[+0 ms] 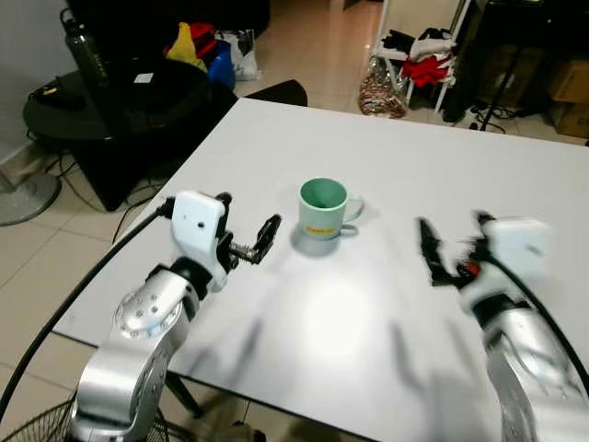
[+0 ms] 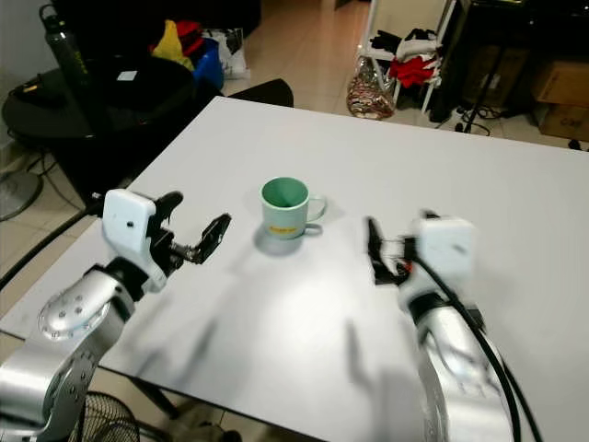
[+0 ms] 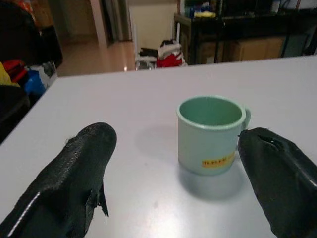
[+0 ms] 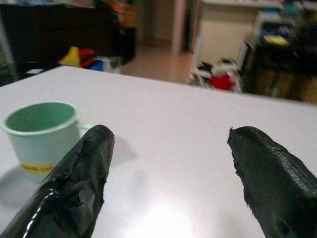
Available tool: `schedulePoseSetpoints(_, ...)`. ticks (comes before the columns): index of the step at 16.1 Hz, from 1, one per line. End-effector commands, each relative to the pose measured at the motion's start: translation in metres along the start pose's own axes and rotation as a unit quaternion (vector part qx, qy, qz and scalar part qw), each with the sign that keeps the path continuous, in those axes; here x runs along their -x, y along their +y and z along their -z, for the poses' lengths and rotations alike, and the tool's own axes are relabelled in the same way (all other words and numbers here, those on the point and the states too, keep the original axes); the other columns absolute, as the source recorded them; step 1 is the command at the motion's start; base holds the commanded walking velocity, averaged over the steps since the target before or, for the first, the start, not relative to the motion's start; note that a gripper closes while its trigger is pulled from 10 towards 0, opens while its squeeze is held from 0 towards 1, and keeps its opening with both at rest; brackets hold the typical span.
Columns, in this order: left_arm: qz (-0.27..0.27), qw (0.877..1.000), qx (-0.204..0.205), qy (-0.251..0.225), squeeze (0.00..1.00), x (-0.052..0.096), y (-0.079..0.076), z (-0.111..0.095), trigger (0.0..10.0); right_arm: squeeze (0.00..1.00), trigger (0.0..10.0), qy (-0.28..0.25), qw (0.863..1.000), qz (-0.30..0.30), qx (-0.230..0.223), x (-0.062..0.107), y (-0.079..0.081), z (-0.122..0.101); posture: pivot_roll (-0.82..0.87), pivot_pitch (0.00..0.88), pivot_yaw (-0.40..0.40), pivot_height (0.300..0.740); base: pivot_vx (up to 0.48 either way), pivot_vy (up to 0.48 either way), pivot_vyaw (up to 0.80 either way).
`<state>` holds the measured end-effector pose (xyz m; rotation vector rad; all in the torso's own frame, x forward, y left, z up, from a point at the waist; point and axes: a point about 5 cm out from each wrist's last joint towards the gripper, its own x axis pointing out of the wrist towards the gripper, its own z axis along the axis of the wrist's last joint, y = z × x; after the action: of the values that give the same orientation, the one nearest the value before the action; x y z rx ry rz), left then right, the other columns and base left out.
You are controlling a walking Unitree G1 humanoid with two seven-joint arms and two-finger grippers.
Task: Setting the table
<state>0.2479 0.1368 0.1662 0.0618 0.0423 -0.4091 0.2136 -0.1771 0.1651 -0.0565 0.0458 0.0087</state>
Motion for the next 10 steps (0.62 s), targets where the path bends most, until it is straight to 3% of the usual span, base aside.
schedulePoseSetpoints(1,-0.009,1.000,-0.009,-0.004,0.00,0.002,0.001,-0.003,10.0,0.00,10.0,0.000,1.000,-0.009,-0.019,0.005,0.002,-0.003,0.02,0.000,0.060,0.740,0.000,-0.398,0.00)
schedulePoseSetpoints(6,-0.027,1.000,-0.012,0.002,0.00,0.007,0.009,0.000,10.0,0.00,10.0,0.035,0.998,-0.047,-0.033,0.010,0.011,0.005,0.01,0.000,0.072,0.740,0.000,-0.398,0.00)
schedulePoseSetpoints(9,-0.031,0.999,-0.009,0.012,0.00,0.013,0.009,0.001,10.0,0.00,10.0,0.039,0.997,-0.059,0.005,0.009,0.006,0.006,0.04,0.000,0.063,0.740,0.000,-0.395,0.00)
schedulePoseSetpoints(10,-0.033,0.999,-0.012,0.015,0.00,0.019,0.010,0.002,10.0,0.00,10.0,0.040,0.997,-0.061,-0.021,0.008,0.003,0.005,0.05,0.000,0.053,0.740,0.000,-0.390,0.00)
